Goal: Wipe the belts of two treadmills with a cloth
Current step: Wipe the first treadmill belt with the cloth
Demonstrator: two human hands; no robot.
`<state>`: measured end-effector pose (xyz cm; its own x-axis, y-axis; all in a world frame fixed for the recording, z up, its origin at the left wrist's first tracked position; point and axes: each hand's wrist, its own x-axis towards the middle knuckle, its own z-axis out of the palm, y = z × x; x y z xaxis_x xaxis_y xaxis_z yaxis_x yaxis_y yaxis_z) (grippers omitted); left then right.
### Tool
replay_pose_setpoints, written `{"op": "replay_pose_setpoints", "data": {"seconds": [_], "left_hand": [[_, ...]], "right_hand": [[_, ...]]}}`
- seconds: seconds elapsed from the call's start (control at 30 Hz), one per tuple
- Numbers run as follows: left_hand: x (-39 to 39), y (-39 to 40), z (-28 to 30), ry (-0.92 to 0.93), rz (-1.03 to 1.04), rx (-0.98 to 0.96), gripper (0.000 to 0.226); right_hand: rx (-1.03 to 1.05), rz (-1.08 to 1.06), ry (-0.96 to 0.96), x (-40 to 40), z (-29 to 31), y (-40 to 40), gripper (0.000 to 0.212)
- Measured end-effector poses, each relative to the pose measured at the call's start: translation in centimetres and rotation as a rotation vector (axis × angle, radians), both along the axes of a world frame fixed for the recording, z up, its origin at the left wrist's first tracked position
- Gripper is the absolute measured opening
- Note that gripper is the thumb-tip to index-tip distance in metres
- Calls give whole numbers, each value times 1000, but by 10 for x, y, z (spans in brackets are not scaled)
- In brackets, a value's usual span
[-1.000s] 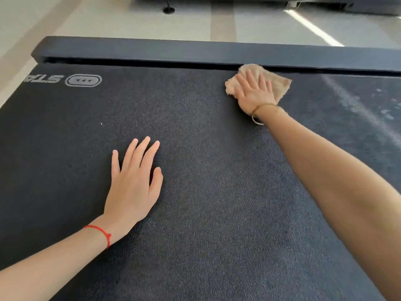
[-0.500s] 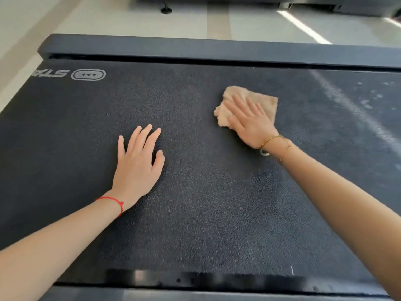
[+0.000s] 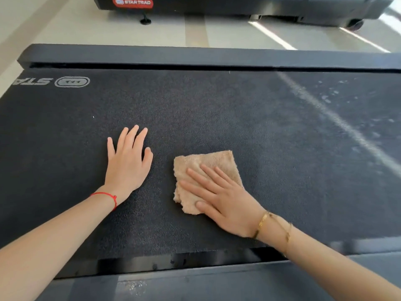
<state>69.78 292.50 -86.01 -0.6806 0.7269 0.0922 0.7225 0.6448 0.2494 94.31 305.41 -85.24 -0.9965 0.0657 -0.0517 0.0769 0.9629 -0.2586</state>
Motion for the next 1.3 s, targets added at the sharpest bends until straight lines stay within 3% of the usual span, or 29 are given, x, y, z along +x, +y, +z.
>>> {"op": "replay_pose_setpoints", "data": {"seconds": [0.27, 0.6, 0.7, 0.77, 0.9, 1.13, 1.3], "left_hand": [[5, 5, 0, -37, 19, -5, 54], [22, 25, 1, -58, -15, 60, 54], [34, 35, 2, -51, -57, 54, 54], [41, 39, 0, -61, -56, 42, 54], [46, 40, -4, -22, -53, 22, 55], [46, 41, -7, 0, -55, 2, 57], [43, 44, -4, -12, -99, -10, 56]], "right_hand": [[30, -425, -57, -53, 11, 74, 51], [-9, -62, -38, 39, 7, -39, 51], [49, -105, -33, 38, 7, -16, 52], [130, -257, -43, 27, 8, 15, 53], [38, -522, -73, 5, 14, 58, 51], [48, -203, -108, 52, 14, -22, 54], [12, -231, -83, 72, 17, -25, 53]]}}
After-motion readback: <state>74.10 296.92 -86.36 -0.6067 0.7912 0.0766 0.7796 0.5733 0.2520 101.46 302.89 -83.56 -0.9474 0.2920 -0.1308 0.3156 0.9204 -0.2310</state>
